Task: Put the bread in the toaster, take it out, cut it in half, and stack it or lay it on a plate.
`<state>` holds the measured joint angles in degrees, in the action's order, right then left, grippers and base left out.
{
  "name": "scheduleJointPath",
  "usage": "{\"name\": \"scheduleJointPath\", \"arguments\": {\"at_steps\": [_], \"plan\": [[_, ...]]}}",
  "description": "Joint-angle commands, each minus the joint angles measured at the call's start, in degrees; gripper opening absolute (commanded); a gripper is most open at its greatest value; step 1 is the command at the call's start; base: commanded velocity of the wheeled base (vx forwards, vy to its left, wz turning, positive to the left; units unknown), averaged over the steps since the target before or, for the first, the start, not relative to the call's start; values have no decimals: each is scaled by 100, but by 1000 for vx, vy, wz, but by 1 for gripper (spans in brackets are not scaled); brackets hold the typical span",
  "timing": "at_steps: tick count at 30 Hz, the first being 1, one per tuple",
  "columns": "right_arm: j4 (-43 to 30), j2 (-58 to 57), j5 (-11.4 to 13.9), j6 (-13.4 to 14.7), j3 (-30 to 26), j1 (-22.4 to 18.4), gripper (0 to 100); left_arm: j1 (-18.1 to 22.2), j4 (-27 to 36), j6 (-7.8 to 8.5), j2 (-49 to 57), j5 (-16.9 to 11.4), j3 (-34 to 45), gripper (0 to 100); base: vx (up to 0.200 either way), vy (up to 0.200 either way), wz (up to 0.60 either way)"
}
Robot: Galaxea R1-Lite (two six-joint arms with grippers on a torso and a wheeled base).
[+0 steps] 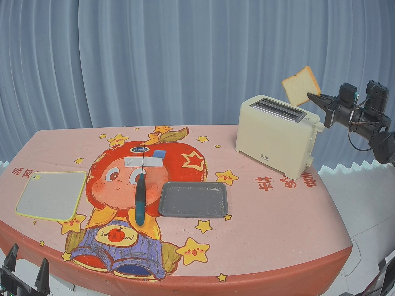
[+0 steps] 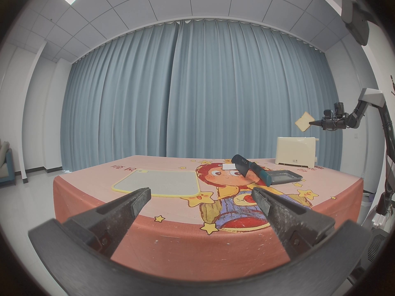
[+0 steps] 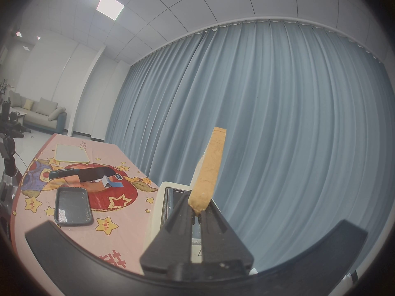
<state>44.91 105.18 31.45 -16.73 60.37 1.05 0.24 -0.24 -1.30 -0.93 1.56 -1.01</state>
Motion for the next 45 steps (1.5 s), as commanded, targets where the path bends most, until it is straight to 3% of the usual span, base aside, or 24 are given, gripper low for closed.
{"name": "scheduleJointPath", "arguments": {"at_steps": [1, 9, 20, 25, 45], "plan": [[0, 90, 1, -15, -7, 45, 0, 2, -2, -1, 5, 2, 101, 100, 0, 0, 0], [0, 266, 1, -279, -60, 89, 0, 2, -2, -1, 5, 2, 101, 100, 0, 0, 0], [-44, 319, 1, -314, -51, 132, 0, 2, -2, -1, 5, 2, 101, 100, 0, 0, 0], [-184, 345, -7, -454, -25, 124, 0, 2, -2, -1, 5, 2, 101, 100, 0, 0, 0], [-193, 521, -43, -472, 63, 124, 0, 2, -2, -1, 5, 2, 101, 100, 0, 0, 0]]}}
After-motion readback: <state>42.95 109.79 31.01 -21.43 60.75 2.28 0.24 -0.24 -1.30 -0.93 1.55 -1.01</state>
